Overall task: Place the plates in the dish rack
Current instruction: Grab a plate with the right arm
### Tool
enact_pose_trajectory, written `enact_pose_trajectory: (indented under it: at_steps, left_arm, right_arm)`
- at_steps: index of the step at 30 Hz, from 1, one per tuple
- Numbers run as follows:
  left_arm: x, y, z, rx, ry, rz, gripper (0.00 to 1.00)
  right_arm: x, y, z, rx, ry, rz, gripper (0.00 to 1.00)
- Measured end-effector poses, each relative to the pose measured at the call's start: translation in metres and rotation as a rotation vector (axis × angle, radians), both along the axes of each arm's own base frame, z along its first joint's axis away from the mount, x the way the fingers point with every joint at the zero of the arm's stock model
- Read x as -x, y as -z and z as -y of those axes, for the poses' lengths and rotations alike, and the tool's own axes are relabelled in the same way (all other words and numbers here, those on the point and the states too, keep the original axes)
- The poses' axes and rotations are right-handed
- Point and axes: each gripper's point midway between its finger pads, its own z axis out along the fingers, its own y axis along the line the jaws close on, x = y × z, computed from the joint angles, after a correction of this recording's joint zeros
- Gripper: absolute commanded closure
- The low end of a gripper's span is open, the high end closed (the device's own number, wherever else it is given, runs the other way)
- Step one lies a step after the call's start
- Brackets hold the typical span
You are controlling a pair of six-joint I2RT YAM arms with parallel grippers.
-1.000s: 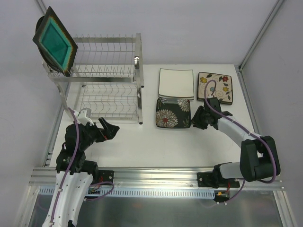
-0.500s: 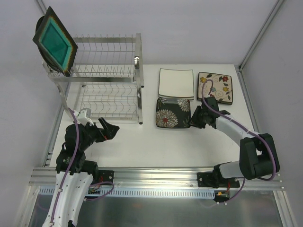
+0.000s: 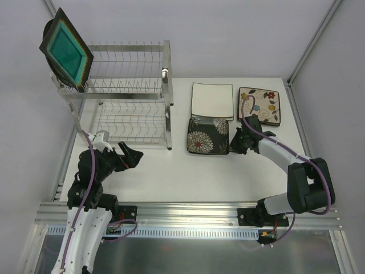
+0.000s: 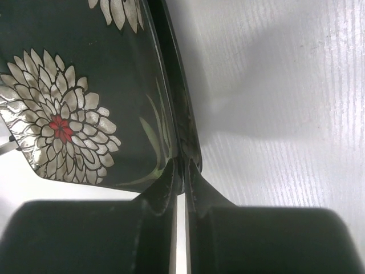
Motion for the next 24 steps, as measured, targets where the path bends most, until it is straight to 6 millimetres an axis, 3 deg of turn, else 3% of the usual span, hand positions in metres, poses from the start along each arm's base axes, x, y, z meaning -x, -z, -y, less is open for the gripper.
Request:
enact_pose_trajectory:
  at_steps: [4,14,20,24]
  left_arm:
    - [0.0,0.0,0.0,0.0,0.0,0.0,0.01]
    - [0.0,0.0,0.0,0.0,0.0,0.0,0.01]
    - [0.0,0.0,0.0,0.0,0.0,0.0,0.01]
    - [0.0,0.0,0.0,0.0,0.0,-0.002,0.01]
  right_arm:
    - [0.0,-0.008,0.0,0.007,-0.003,-0.001,1.0]
    - [0.006,-0.057,0.016,0.08,-0.006,0.06,0.99]
    - [0.016,-0.062,0.024,0.093,0.004,0.062,0.99]
    - [0.024,-0.05,0.028,0.092,0.009,0.037,0.93]
